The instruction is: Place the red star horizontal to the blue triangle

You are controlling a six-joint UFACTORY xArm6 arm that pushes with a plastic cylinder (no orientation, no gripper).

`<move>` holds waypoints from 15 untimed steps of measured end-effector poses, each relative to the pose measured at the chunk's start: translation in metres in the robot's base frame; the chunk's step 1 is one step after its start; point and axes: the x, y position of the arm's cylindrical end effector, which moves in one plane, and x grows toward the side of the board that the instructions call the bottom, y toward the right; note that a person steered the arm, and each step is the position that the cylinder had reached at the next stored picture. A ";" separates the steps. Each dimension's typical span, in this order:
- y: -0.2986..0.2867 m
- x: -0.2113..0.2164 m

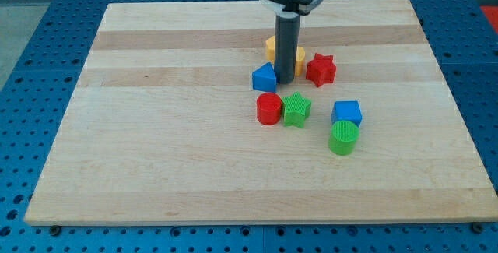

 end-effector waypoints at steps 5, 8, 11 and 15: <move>0.027 -0.051; 0.083 -0.049; 0.101 -0.044; 0.096 -0.032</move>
